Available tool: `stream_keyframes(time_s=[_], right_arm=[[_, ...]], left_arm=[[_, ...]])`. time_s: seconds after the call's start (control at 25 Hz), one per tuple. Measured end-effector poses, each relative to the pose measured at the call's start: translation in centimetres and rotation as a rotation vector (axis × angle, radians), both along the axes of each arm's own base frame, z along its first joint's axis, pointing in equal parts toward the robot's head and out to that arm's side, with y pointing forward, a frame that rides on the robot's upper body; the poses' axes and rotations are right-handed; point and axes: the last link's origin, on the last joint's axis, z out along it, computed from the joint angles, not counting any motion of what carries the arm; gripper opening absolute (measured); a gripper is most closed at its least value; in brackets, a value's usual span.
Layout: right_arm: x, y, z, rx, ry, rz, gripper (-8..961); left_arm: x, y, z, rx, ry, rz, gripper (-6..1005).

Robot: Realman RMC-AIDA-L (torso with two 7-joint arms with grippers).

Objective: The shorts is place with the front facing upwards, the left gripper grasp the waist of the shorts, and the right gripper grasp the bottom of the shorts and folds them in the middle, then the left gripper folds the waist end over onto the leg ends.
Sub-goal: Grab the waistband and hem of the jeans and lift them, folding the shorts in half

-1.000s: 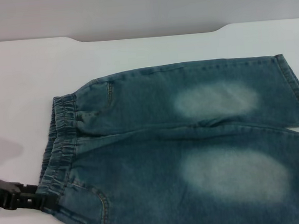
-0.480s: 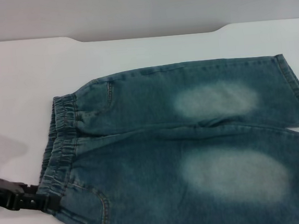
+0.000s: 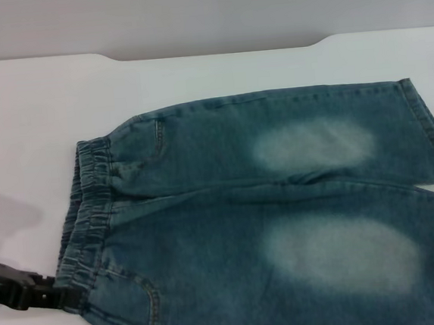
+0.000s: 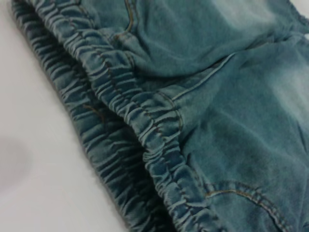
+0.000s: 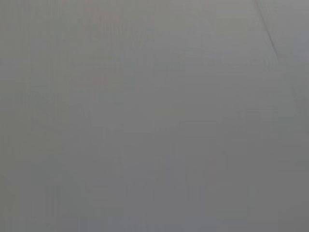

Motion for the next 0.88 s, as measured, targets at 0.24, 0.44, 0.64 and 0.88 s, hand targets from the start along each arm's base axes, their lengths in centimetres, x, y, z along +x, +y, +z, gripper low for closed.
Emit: stream_keyframes(time_s=[0.24,0.44,0.64,0.88], right_arm=[[0.0,-0.1,0.0,0.003,-0.001,0.001,459],[0.1,-0.2,0.0,0.004,-0.001,0.0,459],[0.1,-0.3,0.0,0.004,0.001,-0.001,459],[0.0,-0.2,0.6,-0.034,0.051,0.067,459]], left_arm=[[0.0,0.1,-0.5,-0.028,0.019,0.0,582],[0.1,0.3,-0.6,-0.027,0.026,-0.004,293],[0.2,0.6,-0.6,-0.017,0.033,-0.011,77],[0.3,1.3,-0.4,0.006,0.045,-0.013,41]])
